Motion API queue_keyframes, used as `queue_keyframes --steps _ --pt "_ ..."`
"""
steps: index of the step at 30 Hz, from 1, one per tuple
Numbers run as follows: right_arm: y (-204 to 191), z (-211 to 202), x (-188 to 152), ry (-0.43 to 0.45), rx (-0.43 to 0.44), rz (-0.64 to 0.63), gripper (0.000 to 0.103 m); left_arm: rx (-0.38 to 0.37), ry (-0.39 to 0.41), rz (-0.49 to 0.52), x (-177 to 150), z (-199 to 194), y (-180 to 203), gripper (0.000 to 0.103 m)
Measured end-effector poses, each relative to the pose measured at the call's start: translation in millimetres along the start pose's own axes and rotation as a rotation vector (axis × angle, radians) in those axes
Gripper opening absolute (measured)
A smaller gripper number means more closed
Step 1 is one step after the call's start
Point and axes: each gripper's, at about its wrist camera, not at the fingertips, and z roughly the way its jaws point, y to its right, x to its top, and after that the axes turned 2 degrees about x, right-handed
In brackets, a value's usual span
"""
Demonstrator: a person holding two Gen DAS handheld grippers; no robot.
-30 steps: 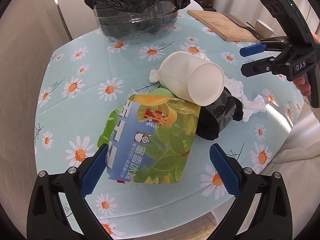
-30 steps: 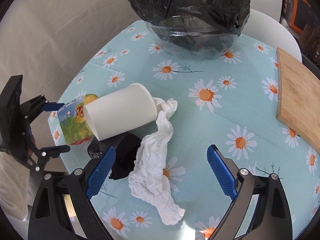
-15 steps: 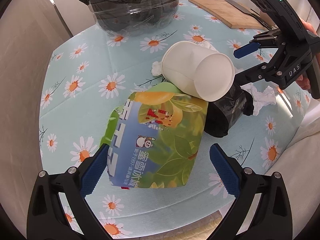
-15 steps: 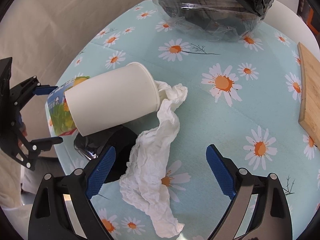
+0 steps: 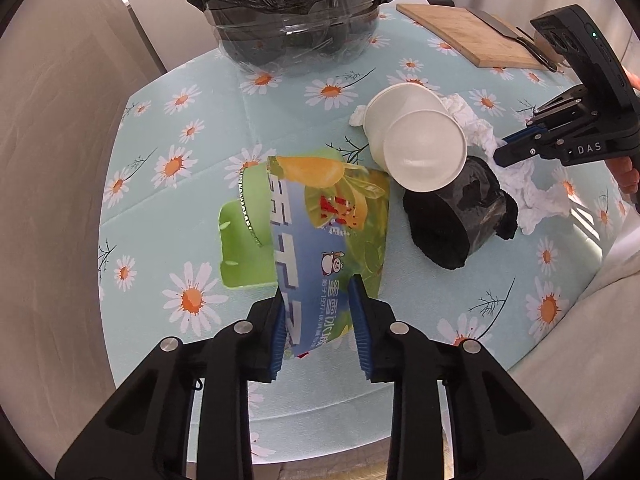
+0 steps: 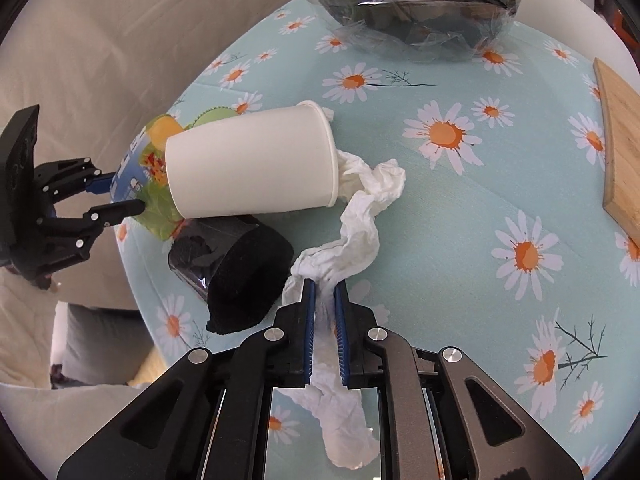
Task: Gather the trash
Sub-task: 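Grasp the white tissue with the right tool while the left tool grasps the juice pouch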
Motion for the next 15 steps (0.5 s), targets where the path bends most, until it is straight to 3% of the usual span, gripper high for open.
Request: queue_keyframes --steps 6,15 --pt "8.1 -32.3 -16.6 0.094 -0.008 0.075 0.009 -0.029 0.007 0.018 -3.3 -7.9 3.1 0.008" --pt "17.5 -73.8 -47.3 0.204 -0.047 0.172 0.009 -0.073 0.010 0.002 -9.8 -11.1 4.9 0.003"
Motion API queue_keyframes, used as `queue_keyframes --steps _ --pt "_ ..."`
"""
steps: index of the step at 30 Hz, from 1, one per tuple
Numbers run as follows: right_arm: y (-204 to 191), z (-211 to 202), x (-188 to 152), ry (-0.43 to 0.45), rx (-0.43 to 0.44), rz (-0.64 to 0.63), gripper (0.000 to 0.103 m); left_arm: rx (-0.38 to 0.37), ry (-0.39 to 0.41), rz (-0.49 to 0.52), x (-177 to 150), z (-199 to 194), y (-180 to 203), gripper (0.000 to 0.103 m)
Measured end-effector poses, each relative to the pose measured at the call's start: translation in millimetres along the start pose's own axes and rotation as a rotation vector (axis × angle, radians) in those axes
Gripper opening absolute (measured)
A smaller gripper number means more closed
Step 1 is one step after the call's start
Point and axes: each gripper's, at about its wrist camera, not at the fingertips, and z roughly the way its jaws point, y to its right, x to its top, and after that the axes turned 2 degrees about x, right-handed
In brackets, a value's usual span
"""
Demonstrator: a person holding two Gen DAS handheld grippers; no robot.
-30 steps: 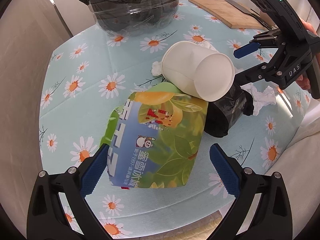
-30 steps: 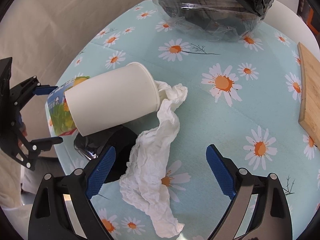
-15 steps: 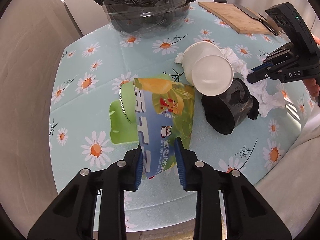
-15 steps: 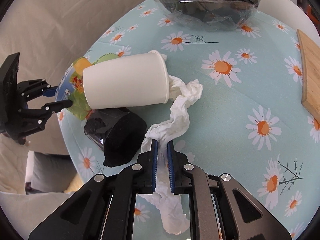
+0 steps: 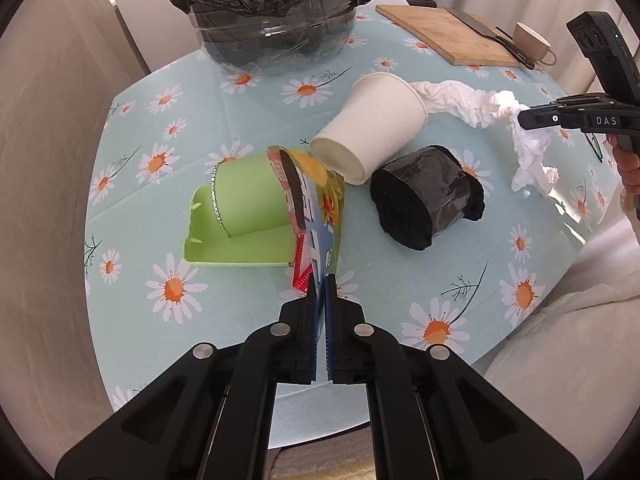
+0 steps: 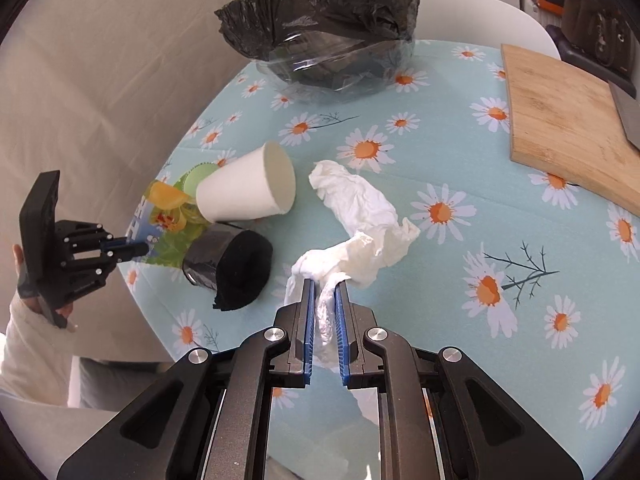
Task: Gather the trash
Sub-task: 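Grasp the white tissue with the right tool while the left tool grasps the juice pouch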
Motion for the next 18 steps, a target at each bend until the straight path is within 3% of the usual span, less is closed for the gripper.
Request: queue_keyframes --steps 18 --pt "0.4 -79.4 7.1 0.192 -0.097 0.017 0.009 0.020 0.079 -0.046 -2.2 -45.0 -21.0 0.003"
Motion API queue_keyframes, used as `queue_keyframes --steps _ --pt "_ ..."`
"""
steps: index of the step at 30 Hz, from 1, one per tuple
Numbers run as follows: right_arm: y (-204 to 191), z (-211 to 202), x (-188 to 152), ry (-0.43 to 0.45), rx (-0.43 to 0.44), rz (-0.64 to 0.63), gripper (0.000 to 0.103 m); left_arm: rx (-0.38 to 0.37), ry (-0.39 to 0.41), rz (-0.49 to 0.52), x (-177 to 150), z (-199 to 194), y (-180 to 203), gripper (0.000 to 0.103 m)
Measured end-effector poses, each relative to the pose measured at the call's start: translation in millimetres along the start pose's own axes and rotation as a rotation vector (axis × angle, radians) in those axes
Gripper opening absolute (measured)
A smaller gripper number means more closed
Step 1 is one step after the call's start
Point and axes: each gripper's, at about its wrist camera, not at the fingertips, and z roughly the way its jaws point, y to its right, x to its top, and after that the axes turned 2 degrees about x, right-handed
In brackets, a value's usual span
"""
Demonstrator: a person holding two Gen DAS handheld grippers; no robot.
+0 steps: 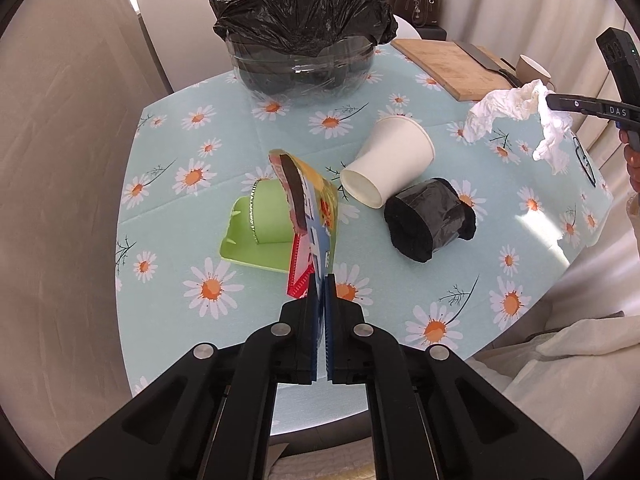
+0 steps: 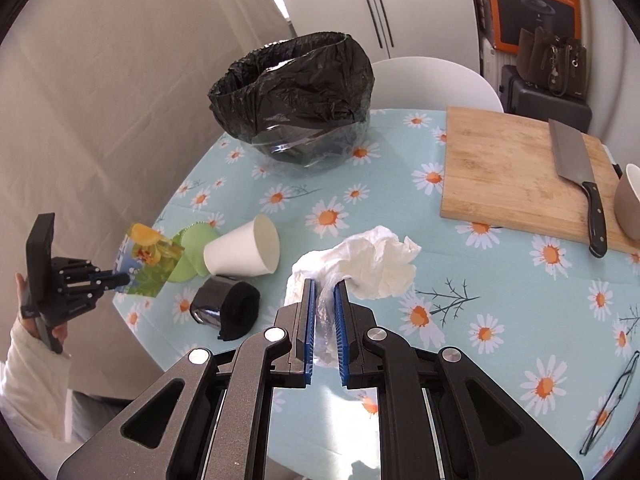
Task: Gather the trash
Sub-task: 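Grasp the white tissue with the right tool while the left tool grasps the juice pouch, then carry tissue and juice pouch over the black bin and open both tools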
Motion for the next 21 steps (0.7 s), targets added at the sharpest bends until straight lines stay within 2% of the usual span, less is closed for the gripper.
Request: queue_keyframes --steps 7,21 --pt "0.5 -26.5 20.2 0.049 -0.010 -0.017 0.009 0.013 -0.006 -0.016 10.2 -6.3 -8.1 0.002" --pt "-37.5 -41.2 68.5 0.145 -0.005 -0.033 0.009 -0.049 0.012 0.055 35.8 -21.1 -25.7 0.001"
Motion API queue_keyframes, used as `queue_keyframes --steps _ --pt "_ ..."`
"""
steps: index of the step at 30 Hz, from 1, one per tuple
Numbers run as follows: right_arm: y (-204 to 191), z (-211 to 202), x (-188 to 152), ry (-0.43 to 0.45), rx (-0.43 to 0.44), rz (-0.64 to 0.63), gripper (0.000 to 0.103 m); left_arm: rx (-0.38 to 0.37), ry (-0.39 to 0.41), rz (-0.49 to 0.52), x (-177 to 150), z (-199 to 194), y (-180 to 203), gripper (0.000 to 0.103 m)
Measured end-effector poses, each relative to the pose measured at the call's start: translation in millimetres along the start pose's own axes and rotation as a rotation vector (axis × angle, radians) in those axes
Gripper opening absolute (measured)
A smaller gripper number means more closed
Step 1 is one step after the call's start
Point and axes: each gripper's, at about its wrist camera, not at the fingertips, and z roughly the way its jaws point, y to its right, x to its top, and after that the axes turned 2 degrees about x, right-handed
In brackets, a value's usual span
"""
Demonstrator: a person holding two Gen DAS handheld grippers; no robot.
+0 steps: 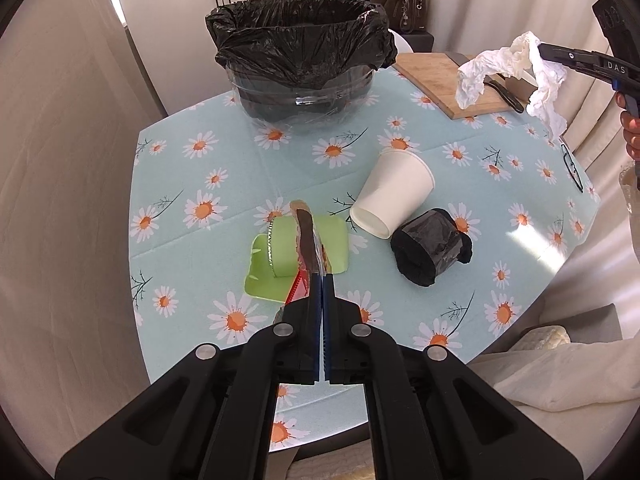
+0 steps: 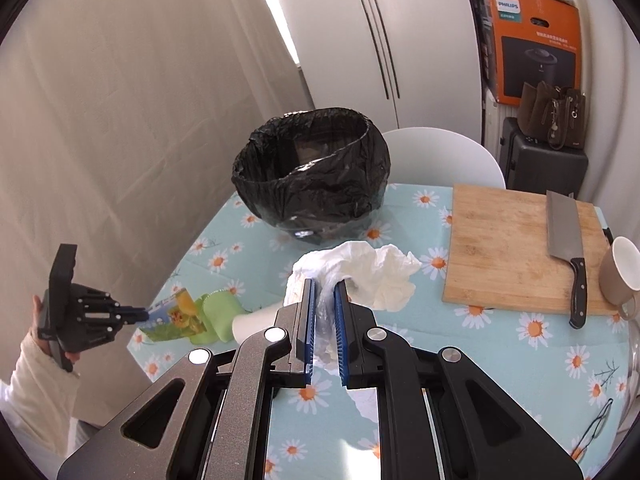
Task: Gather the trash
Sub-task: 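Carry tissue and juice pouch over the black bin and open both tools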
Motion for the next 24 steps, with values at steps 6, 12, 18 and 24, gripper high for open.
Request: queue_keyframes --steps 6,12,18,24 --pt "-29.8 0.8 14.7 0.039 -0.019 -0.005 0.009 -0.011 0.024 0.046 10.4 -21.6 -15.6 0.001" --pt "-56.7 -1.5 23.7 0.082 -0.038 0.004 0.009 -0.005 0.055 0.124 19.0 -43.0 -27.5 0.001" --pt "-82.9 -3.5 31.8 0.104 -0.078 0.001 0.009 -0.029 0.148 0.187 29.8 -67.9 -41.0 0.001" --pt "-104.1 -5.6 46.9 0.157 -0.079 0.000 0.009 -0.020 0.210 0.236 48.3 -79.4 -51.9 0.001"
